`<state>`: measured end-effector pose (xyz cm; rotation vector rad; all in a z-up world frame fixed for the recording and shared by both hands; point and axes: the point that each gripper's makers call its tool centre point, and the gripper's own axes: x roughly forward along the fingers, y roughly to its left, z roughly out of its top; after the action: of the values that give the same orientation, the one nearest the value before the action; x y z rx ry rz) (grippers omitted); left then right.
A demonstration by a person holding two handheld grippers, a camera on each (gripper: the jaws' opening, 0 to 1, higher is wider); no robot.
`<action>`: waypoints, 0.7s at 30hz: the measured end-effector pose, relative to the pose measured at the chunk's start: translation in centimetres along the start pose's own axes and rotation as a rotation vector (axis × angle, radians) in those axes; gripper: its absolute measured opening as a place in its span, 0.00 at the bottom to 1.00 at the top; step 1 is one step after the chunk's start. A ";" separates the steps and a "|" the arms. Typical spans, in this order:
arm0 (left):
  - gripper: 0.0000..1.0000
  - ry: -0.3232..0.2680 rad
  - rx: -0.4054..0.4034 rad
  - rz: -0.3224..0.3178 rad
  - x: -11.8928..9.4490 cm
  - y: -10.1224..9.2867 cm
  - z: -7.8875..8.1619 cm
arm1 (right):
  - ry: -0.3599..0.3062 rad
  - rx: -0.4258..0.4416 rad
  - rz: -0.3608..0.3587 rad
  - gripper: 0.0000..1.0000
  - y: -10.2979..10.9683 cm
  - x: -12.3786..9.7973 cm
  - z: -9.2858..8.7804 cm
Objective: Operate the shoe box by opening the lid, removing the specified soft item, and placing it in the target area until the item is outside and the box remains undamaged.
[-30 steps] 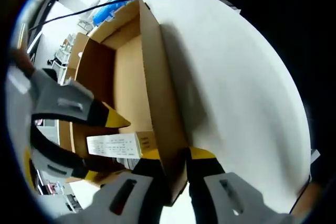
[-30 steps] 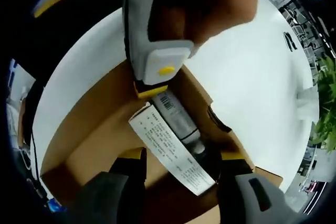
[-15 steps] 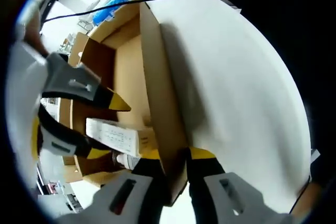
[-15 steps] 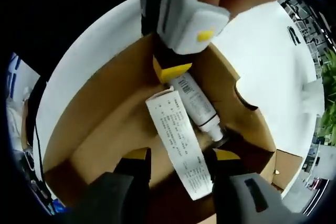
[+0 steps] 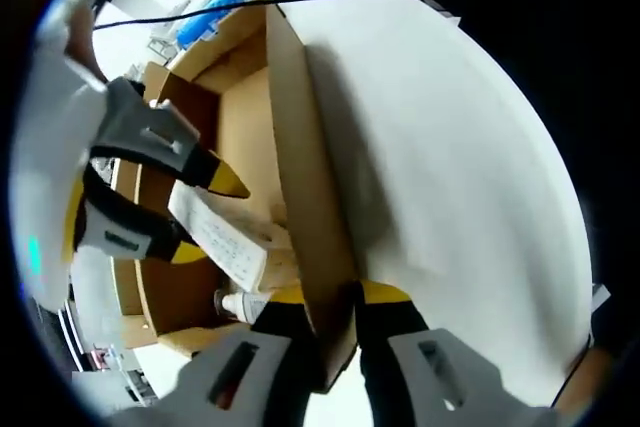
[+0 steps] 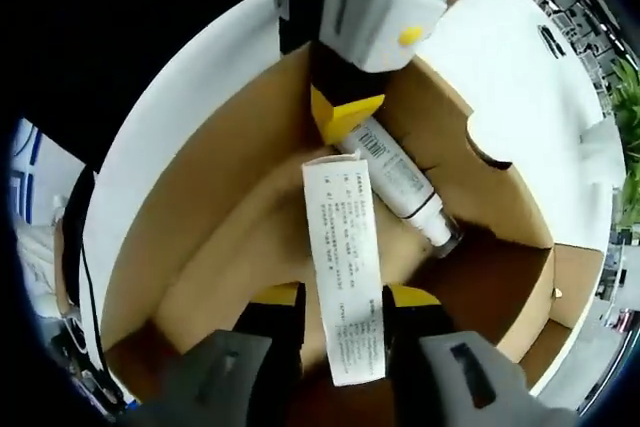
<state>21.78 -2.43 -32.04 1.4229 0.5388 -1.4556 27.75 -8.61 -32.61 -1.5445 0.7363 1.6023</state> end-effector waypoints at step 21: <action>0.12 0.002 0.001 0.002 0.0 0.0 0.0 | -0.078 0.212 -0.013 0.22 2.4 0.0 -0.2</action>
<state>21.81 -2.46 -32.06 1.4255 0.5381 -1.4534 25.88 -10.06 -32.84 -1.3251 0.8231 1.5137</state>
